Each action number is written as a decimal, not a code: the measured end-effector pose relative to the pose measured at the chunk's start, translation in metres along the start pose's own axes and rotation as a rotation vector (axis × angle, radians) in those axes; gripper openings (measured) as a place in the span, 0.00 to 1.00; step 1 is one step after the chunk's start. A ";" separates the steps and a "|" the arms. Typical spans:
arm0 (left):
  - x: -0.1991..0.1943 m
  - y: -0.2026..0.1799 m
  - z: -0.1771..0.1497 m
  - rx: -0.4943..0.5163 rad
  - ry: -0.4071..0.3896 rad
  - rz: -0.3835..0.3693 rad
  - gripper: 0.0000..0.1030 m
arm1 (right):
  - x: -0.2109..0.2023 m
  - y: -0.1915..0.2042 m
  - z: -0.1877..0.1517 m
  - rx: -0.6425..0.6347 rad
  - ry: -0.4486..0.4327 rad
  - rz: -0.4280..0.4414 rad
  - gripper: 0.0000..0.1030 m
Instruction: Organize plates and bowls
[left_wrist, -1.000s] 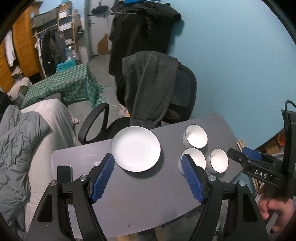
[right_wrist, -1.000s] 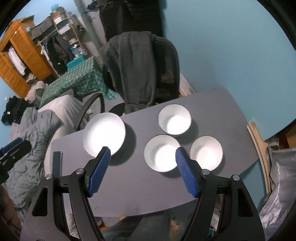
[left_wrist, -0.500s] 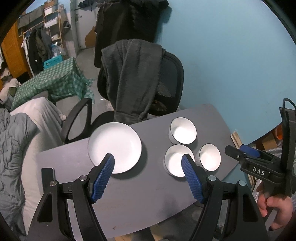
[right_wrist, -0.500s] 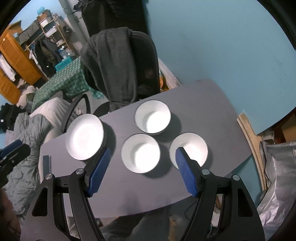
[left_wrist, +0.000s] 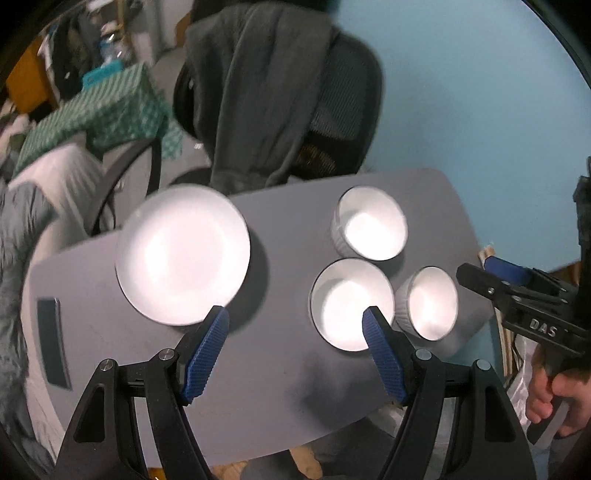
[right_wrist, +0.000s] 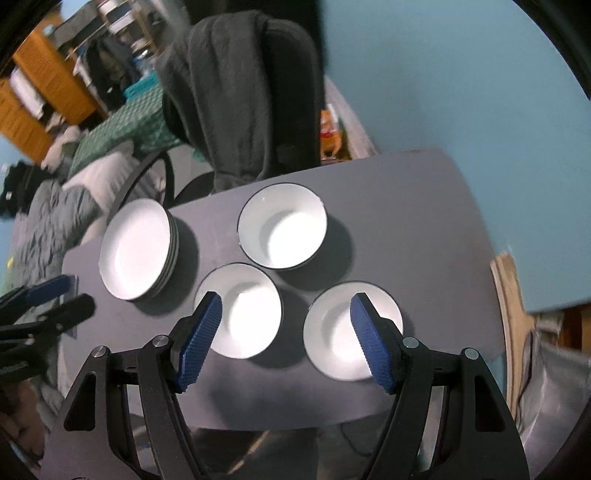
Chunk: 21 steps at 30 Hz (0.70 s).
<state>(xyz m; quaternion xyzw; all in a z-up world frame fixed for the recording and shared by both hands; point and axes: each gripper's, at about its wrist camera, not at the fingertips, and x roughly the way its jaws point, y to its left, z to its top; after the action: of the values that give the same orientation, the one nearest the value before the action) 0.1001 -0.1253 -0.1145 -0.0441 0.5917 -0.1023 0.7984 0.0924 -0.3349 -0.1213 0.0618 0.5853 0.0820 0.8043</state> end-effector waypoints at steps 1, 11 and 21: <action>0.007 0.001 -0.001 -0.020 0.012 -0.004 0.74 | 0.006 0.000 0.002 -0.020 0.011 0.014 0.70; 0.061 0.003 -0.010 -0.097 0.088 0.035 0.74 | 0.083 0.007 0.011 -0.144 0.168 0.100 0.70; 0.104 0.004 -0.021 -0.137 0.159 0.062 0.74 | 0.128 0.014 0.008 -0.236 0.293 0.114 0.65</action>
<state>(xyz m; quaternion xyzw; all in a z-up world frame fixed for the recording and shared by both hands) 0.1093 -0.1426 -0.2192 -0.0719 0.6598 -0.0401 0.7469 0.1384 -0.2947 -0.2355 -0.0124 0.6779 0.2032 0.7064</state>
